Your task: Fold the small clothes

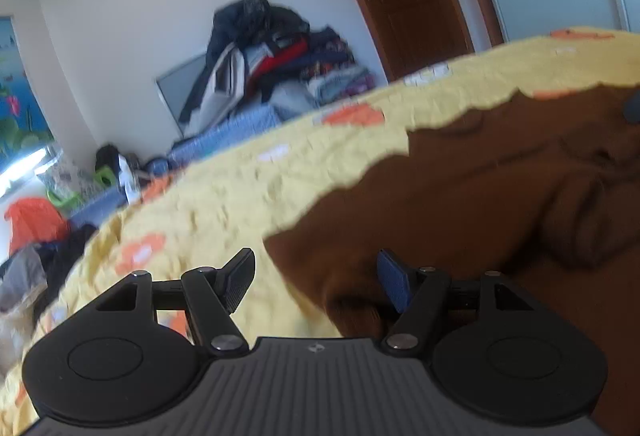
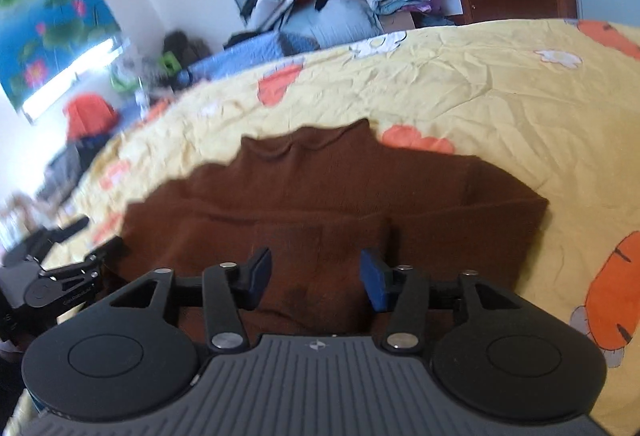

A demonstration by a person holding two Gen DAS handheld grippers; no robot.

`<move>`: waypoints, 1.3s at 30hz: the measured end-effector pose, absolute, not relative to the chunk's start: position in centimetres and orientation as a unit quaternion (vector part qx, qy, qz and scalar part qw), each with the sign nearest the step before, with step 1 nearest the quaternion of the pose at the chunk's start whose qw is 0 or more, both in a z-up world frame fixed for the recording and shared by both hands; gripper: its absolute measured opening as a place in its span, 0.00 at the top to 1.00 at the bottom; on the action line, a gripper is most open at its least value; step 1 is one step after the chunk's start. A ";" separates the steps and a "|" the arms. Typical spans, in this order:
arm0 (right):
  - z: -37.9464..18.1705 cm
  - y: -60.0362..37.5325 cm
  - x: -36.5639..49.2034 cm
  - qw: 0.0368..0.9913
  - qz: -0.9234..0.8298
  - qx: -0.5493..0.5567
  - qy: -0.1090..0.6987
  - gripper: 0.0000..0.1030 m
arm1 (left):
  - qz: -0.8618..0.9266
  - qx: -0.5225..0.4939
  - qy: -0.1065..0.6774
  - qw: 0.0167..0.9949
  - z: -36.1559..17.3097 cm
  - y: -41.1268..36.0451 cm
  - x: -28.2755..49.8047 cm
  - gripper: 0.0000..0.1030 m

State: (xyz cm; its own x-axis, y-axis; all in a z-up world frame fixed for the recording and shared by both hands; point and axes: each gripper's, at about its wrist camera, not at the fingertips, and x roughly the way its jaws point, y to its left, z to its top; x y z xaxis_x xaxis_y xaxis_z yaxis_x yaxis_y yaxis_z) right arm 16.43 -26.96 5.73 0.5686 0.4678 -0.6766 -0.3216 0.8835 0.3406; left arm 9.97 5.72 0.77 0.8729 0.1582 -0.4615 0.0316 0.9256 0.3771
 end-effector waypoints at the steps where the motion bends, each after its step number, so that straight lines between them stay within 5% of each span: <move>1: 5.5 -27.1 16.4 0.880 0.221 0.092 0.410 0.45 | 0.027 0.184 0.260 0.947 0.5 5.9 9.9 0.34; 12: 3.7 -27.6 17.2 0.860 0.222 0.141 0.438 0.39 | -0.030 0.079 0.313 0.946 0.4 7.5 8.5 0.39; 13: 3.7 -27.2 17.1 0.860 0.227 0.130 0.437 0.45 | -0.029 0.044 0.326 0.944 0.3 8.4 9.0 0.43; 14: 3.7 -26.8 17.1 0.860 0.230 0.118 0.439 0.51 | -0.031 -0.001 0.338 0.941 0.1 9.4 9.4 0.60; 15: 3.6 -26.5 17.2 0.858 0.232 0.110 0.444 0.71 | -0.032 -0.038 0.345 0.937 0.0 10.3 9.7 0.78; 16: 3.7 -26.5 17.2 0.857 0.232 0.108 0.447 0.80 | -0.023 -0.053 0.343 0.937 0.1 10.8 9.7 0.88; 22: 4.0 -28.7 16.8 0.862 0.219 0.116 0.443 0.86 | 0.014 -0.012 0.344 0.939 0.1 10.8 8.3 0.91; 26: 3.1 -29.5 16.2 0.860 0.223 0.150 0.434 0.83 | 0.039 0.043 0.319 0.946 -0.4 9.3 7.7 0.84; 28: 3.7 -30.1 15.7 0.858 0.225 0.175 0.428 0.53 | 0.059 0.061 0.317 0.945 0.4 8.7 7.1 0.71; 29: 4.3 -30.4 15.2 0.867 0.217 0.176 0.413 0.47 | 0.071 0.075 0.303 0.947 1.0 8.4 6.4 0.58; 33: 6.6 -30.9 14.1 0.887 0.212 0.177 0.369 0.43 | 0.076 0.101 0.194 0.973 3.7 6.8 4.2 0.23; 36: 7.0 -28.9 15.5 0.882 0.231 0.179 0.370 0.43 | 0.010 0.091 0.195 0.977 4.1 5.1 6.6 0.22; 39: 5.5 -25.7 16.9 0.867 0.247 0.155 0.403 0.43 | -0.007 0.075 0.283 0.956 1.8 4.6 10.4 0.23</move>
